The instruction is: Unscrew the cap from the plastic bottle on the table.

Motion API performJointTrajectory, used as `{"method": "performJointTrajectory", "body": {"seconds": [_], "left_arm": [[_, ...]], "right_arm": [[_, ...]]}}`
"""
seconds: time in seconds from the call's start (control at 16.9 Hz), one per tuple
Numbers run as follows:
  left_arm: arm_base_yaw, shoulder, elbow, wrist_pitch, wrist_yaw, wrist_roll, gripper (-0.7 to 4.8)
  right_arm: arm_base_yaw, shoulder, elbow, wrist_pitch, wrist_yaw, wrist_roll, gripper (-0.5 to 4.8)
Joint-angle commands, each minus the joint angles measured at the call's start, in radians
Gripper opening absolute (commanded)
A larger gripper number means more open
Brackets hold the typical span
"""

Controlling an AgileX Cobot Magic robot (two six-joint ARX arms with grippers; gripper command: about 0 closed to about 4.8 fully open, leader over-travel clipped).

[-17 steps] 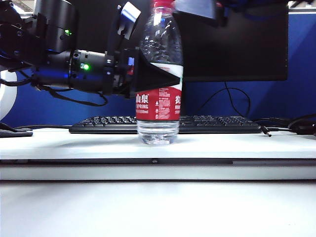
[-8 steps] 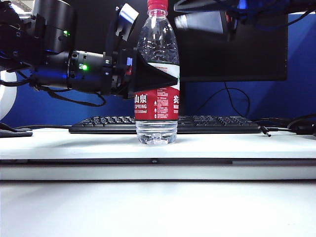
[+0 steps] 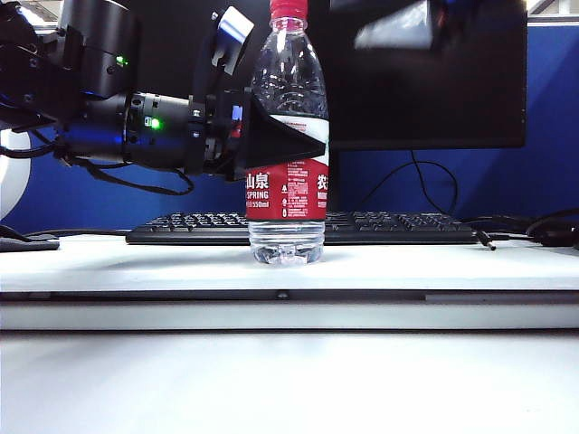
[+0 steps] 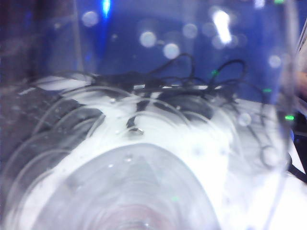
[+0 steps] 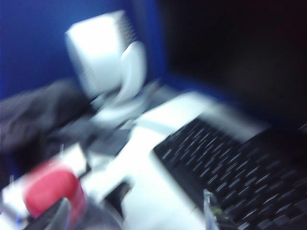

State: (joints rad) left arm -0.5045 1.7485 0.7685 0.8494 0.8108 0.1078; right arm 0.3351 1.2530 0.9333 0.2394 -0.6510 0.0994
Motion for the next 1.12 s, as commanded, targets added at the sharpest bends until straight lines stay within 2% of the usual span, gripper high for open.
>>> {"method": "performJointTrajectory", "body": {"seconds": [0.06,0.12,0.18,0.24,0.3,0.35,0.41,0.47,0.53,0.71,1.12], "left_arm": [[-0.001,0.005,-0.005,-0.048,-0.006,-0.003,2.37],[-0.001,0.005,-0.005,-0.047,-0.006,-0.003,2.37],[-0.001,0.005,-0.005,-0.047,-0.006,-0.003,2.37],[-0.001,0.005,-0.005,-0.047,-0.007,-0.003,2.37],[-0.001,0.005,-0.005,-0.047,-0.006,-0.003,2.37],[-0.001,0.005,-0.005,-0.043,-0.006,-0.003,2.37],[-0.001,0.005,-0.005,-0.04,-0.006,-0.003,2.37],[-0.001,0.005,-0.005,-0.04,-0.005,-0.003,2.37],[-0.001,0.005,-0.005,-0.04,-0.006,-0.003,2.37],[-0.001,0.005,-0.005,-0.04,-0.005,-0.003,2.37],[-0.001,0.005,-0.005,-0.04,-0.005,0.01,2.37]], "right_arm": [[0.085,-0.098,0.0,-0.037,0.29,0.001,3.66],[0.143,-0.129,-0.005,-0.046,0.43,0.001,3.69],[0.272,-0.172,-0.029,-0.033,0.722,-0.003,3.69],[0.372,-0.187,-0.048,-0.014,0.933,-0.008,3.68],[0.451,-0.187,-0.064,0.008,1.072,-0.025,3.68],[0.592,-0.172,-0.113,0.092,1.333,-0.031,3.68],[0.647,-0.156,-0.14,0.156,1.425,-0.03,3.68],[0.696,-0.13,-0.164,0.229,1.481,-0.031,3.69],[0.738,-0.074,-0.183,0.333,1.495,-0.075,3.69],[0.757,0.021,-0.183,0.447,1.485,-0.084,3.69],[0.732,0.074,-0.169,0.475,1.381,-0.043,3.69]]}}
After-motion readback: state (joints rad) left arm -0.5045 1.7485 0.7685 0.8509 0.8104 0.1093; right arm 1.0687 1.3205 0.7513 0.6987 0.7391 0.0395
